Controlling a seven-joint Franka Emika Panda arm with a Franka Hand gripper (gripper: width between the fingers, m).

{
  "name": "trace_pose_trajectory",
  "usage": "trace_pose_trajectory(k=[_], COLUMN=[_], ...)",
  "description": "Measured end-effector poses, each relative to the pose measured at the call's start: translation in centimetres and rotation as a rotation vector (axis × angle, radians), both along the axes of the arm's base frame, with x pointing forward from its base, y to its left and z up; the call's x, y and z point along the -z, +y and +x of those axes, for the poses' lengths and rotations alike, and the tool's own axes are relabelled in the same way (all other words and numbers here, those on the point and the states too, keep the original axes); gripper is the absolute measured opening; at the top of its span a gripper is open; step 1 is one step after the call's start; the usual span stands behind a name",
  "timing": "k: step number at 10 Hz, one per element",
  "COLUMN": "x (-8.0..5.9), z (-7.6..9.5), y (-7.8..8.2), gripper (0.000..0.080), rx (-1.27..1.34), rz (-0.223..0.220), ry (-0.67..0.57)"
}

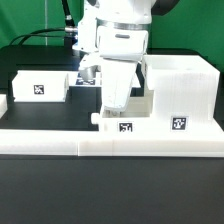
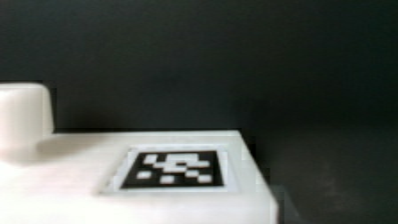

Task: Assemble drawer

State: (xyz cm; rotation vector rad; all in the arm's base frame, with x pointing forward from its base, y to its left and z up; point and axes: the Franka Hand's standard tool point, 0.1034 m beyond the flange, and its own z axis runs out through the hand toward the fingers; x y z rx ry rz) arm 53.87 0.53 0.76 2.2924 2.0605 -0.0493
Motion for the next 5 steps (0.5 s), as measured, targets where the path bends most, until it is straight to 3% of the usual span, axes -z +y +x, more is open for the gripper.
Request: trace_pose_trajectory(k=[5], x=[-0.01], z=[0.14], y=[0.18], gripper=[0.0044], rx=[-0.004], rz=[0.006], ry=[-0.025])
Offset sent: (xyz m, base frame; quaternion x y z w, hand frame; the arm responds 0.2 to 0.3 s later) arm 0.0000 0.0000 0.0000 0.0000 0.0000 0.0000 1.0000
